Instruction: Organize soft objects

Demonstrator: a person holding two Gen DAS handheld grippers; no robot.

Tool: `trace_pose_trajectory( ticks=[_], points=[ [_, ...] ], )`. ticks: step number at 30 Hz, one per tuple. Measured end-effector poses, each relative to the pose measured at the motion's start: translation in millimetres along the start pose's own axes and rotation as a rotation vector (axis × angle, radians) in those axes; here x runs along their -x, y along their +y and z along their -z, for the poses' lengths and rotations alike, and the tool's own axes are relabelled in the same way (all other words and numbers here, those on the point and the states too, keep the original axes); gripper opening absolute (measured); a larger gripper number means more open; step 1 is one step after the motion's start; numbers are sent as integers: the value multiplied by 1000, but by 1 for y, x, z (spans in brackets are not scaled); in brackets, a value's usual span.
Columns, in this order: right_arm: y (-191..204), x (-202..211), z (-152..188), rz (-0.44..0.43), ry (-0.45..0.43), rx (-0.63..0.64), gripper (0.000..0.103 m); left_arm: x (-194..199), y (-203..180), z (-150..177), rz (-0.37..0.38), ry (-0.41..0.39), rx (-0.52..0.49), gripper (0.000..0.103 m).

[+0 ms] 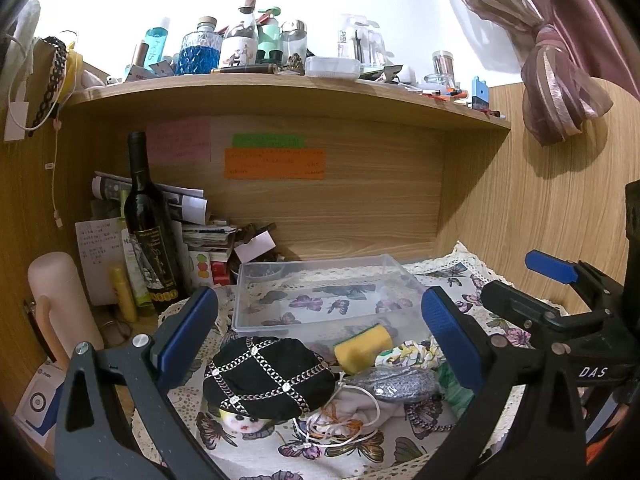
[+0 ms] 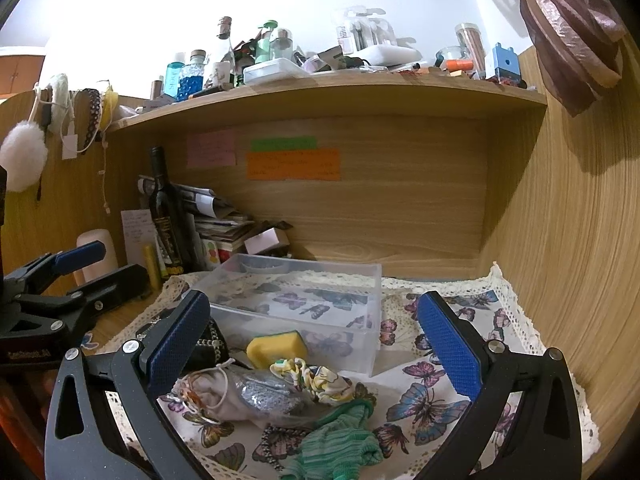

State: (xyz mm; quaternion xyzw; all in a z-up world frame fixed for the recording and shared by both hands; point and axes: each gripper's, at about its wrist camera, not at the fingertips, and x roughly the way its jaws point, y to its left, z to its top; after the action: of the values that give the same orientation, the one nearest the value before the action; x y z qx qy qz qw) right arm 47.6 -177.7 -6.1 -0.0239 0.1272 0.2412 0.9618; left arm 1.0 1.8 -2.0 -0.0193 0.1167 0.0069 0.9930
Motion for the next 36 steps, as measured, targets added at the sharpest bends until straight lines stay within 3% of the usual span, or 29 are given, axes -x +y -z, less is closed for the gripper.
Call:
trace_pose_trajectory(
  ticks=[36],
  points=[
    [-4, 1, 2, -7, 4, -23, 103, 0, -2, 2, 0, 4, -6, 103]
  ],
)
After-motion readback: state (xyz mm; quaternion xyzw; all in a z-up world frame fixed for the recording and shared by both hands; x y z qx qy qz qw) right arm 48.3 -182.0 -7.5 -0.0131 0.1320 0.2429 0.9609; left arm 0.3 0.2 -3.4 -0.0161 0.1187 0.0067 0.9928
